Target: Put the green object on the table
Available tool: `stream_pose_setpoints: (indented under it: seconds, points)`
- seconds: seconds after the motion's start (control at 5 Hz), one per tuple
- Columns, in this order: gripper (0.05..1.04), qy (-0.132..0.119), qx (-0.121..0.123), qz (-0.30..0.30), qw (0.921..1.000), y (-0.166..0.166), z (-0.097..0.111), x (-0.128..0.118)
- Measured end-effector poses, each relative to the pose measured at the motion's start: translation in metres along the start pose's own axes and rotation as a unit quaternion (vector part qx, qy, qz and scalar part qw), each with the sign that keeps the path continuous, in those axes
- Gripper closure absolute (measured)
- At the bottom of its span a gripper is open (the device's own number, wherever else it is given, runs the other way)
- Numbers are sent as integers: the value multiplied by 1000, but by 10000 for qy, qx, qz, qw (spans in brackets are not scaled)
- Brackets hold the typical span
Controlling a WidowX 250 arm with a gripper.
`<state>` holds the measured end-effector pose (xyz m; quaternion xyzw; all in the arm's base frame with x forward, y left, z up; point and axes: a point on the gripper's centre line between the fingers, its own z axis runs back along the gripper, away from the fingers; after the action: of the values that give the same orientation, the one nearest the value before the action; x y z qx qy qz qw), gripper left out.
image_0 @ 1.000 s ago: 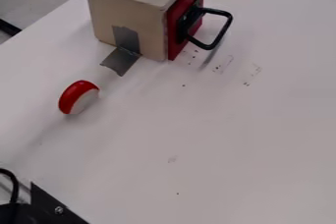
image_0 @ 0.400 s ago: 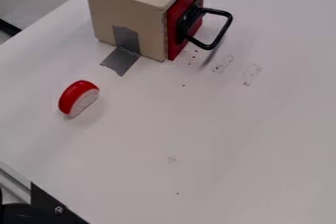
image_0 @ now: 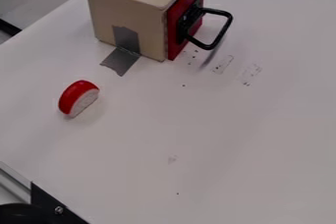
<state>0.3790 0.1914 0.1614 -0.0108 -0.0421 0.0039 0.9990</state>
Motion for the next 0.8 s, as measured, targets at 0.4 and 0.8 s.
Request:
stream_pose_setpoints:
  seconds: [0.4,0.8]
  points:
    - [85,268,-155,-176,9994,9,-28,1]
    - [100,600,-196,-160,9979,8,-52,1]
